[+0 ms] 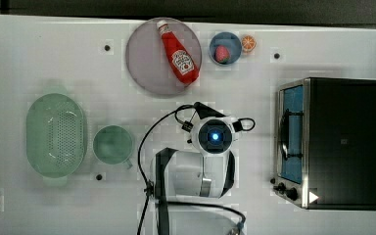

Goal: Pick Banana and place it in mug.

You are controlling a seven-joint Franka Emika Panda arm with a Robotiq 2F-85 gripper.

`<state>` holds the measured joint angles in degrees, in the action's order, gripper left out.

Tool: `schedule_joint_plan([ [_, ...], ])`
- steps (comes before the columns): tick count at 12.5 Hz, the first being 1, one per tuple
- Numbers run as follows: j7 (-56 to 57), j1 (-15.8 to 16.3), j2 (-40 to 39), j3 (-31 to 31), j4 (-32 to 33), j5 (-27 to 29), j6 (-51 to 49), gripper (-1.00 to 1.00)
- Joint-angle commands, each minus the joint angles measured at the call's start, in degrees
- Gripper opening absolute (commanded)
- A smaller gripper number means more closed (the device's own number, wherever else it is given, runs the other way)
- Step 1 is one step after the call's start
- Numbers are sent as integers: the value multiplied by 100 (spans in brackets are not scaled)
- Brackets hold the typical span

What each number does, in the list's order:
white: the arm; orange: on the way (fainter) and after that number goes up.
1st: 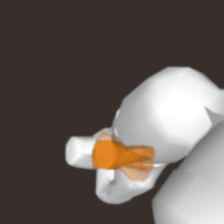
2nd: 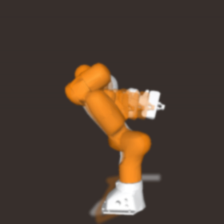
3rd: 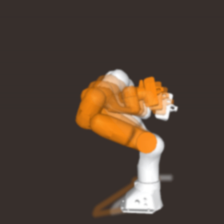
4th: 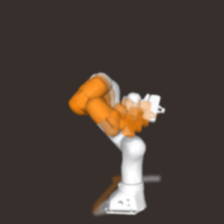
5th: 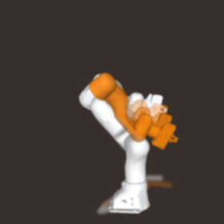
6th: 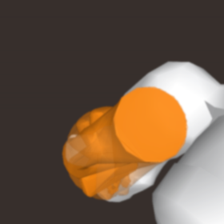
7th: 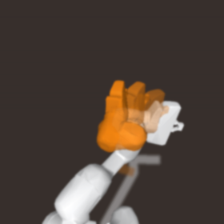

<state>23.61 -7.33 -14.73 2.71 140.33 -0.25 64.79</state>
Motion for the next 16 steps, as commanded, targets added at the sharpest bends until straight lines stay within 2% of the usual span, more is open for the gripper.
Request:
schedule_joint_plan([
  [1, 95, 77, 1093, 58, -347, 104, -1387, -42],
  [4, 95, 74, 1916, 30, -910, 103, -2971, -42],
  [7, 96, 97, 2450, 160, -1328, 104, -3874, -42],
  [10, 75, 173, 2726, 562, -1375, 105, -3925, -42],
  [16, -30, 290, 2546, 2013, -1374, 135, -4001, -42],
])
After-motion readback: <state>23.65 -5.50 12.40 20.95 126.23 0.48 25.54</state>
